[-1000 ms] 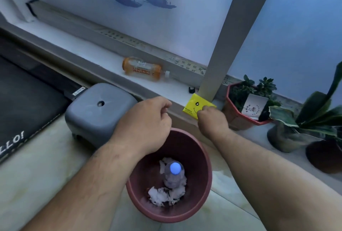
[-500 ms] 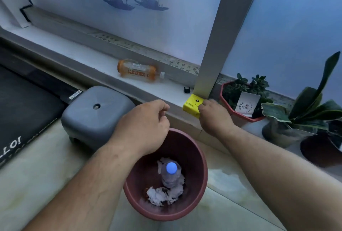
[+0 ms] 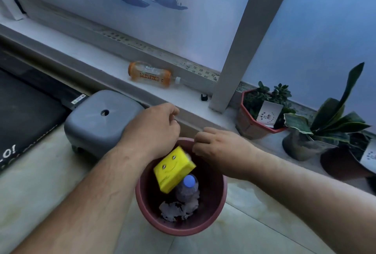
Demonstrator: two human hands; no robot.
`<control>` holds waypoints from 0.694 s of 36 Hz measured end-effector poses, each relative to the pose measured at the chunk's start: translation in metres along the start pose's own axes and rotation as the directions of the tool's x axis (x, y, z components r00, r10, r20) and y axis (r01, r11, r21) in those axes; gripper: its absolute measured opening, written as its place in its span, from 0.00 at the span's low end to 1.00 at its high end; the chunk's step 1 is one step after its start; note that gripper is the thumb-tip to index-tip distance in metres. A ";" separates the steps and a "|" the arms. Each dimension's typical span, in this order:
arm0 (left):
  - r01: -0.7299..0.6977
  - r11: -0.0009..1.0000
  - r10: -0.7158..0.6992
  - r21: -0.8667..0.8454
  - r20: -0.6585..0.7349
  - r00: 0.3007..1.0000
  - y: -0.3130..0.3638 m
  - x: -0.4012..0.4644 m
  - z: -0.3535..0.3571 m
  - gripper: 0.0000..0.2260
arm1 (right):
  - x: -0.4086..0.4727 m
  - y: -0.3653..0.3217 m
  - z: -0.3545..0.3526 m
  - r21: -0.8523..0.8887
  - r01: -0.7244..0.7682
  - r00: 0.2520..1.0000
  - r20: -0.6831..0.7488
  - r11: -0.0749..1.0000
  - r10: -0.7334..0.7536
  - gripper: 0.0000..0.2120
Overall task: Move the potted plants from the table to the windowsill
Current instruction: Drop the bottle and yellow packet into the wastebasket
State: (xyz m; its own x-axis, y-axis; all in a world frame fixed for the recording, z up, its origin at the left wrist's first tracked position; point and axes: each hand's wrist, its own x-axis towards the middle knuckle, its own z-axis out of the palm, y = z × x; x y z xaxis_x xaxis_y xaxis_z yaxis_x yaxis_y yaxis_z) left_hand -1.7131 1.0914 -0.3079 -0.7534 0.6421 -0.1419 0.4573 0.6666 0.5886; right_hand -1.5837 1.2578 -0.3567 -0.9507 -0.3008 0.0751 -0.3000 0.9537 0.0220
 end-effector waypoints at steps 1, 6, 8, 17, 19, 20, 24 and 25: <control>0.005 1.000 -0.005 0.006 0.012 1.000 -0.002 -0.001 0.000 0.16 | -0.004 -0.001 0.001 0.040 -0.088 0.996 -0.027 0.995 0.089 0.04; 0.029 0.996 -0.038 0.089 0.104 0.994 -0.021 -0.001 0.002 0.18 | -0.060 -0.014 0.000 0.310 -0.558 0.818 0.051 0.770 0.573 0.14; 0.045 0.987 -0.069 0.156 0.150 0.986 -0.032 0.001 0.005 0.19 | -0.086 -0.022 0.004 0.382 -0.697 0.700 0.177 0.607 0.692 0.13; 0.189 0.912 -0.317 0.364 0.332 0.889 -0.069 0.005 0.025 0.20 | -0.088 -0.042 0.031 0.533 -0.846 0.375 0.608 -0.010 0.700 0.09; 0.244 0.910 -0.359 0.335 0.345 0.867 -0.077 0.005 0.030 0.13 | -0.084 -0.051 0.039 0.549 -0.829 0.360 0.668 -0.106 0.651 0.11; 0.265 0.908 -0.376 0.323 0.357 0.855 -0.080 0.006 0.033 0.11 | -0.083 -0.053 0.043 0.549 -0.825 0.350 0.681 -0.132 0.644 0.12; 0.305 0.902 -0.419 0.305 0.448 0.790 -0.086 0.004 0.038 0.12 | -0.081 -0.054 0.050 0.528 -0.809 0.287 0.739 -0.260 0.609 0.14; 0.312 0.902 -0.422 0.297 0.467 0.777 -0.086 0.003 0.039 0.12 | -0.080 -0.054 0.049 0.522 -0.806 0.291 0.759 -0.278 0.582 0.14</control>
State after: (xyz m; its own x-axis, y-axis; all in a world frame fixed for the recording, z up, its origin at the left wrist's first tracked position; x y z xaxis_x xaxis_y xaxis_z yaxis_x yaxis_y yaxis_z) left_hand -1.7361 1.0505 -0.3905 -0.5576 0.3941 -0.7306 0.3179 0.9144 0.2506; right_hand -1.4956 1.2307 -0.4129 -0.5109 0.4660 -0.7224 0.8092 -0.0230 -0.5871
